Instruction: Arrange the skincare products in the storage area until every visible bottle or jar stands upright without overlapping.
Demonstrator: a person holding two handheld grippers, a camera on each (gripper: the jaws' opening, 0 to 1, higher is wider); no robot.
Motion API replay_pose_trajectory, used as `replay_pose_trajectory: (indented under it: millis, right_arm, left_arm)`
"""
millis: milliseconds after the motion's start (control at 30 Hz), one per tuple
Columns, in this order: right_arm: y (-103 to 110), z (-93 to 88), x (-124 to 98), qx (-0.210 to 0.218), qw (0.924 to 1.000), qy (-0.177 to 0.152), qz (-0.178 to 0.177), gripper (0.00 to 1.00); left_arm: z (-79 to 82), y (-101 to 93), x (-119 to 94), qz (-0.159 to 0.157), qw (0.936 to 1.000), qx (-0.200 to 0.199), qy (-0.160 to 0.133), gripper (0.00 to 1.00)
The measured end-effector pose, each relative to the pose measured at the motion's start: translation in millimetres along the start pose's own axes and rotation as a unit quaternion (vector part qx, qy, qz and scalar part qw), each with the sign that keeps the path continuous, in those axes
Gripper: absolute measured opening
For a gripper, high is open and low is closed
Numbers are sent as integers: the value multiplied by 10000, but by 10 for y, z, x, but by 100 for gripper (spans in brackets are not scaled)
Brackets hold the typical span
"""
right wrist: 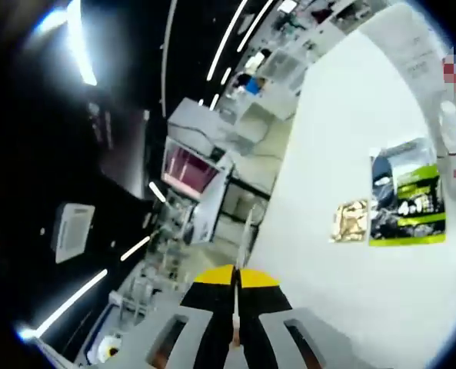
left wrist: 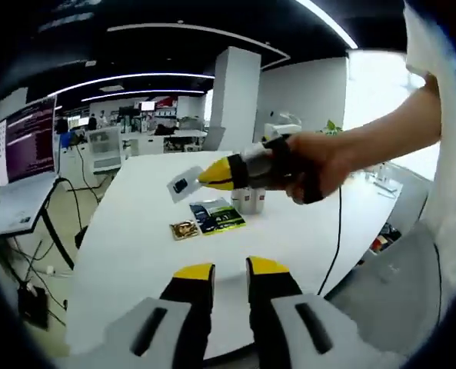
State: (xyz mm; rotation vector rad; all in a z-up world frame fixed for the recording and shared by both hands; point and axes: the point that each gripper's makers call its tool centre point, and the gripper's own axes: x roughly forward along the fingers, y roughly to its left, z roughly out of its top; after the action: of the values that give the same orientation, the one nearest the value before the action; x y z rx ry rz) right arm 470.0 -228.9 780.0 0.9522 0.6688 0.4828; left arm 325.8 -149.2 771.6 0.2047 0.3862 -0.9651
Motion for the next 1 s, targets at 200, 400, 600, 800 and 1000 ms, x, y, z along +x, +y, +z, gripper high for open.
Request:
replay_pose_trajectory:
  millis: [200, 400, 600, 800, 1000]
  right_arm:
    - [-245, 180, 322, -74, 9985, 54, -535, 0]
    - [-591, 433, 534, 86, 9939, -132, -1092, 0]
    - [-839, 454, 673, 51, 9893, 26, -1460, 0]
    - [-1112, 489, 736, 142, 9833, -10, -1815, 0]
    - [-1374, 503, 719, 300, 9748, -12, -2212, 0]
  left_arm:
    - [-155, 127, 59, 259, 9987, -89, 429, 7]
    - [-292, 123, 69, 259, 9967, 16, 774, 2]
    - [-329, 129, 70, 266, 9960, 19, 858, 0]
    - [-345, 149, 66, 310, 9955, 27, 897, 0]
    - [-373, 171, 65, 347, 9948, 23, 960, 0]
